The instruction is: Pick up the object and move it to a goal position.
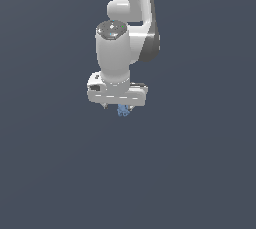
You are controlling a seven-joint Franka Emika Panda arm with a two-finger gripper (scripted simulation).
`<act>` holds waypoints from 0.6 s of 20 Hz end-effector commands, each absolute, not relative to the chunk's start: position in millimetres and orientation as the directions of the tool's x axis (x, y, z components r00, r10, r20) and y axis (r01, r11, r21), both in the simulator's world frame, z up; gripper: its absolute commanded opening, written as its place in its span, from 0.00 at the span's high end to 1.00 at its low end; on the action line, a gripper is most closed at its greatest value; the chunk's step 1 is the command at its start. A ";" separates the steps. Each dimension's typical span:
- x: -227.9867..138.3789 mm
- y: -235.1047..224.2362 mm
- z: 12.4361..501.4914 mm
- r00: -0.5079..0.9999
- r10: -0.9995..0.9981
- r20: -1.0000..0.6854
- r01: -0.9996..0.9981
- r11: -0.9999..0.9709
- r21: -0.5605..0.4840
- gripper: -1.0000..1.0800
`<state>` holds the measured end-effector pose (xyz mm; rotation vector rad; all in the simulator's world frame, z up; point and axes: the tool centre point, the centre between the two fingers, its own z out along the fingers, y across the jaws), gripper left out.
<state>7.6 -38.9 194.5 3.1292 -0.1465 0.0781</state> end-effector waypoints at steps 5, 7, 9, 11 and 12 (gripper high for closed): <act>3.6 -37.2 188.9 0.987 -0.150 0.047 -0.151 -0.989 0.001 0.04; 1.7 -36.5 186.2 0.983 -0.178 0.046 -0.178 -0.984 -0.001 0.04; -0.7 -35.6 183.0 0.977 -0.211 0.044 -0.211 -0.978 -0.003 0.04; -3.4 -34.6 179.4 0.968 -0.248 0.042 -0.248 -0.969 -0.005 0.04; -4.9 -34.1 177.5 0.962 -0.268 0.041 -0.268 -0.963 -0.007 0.04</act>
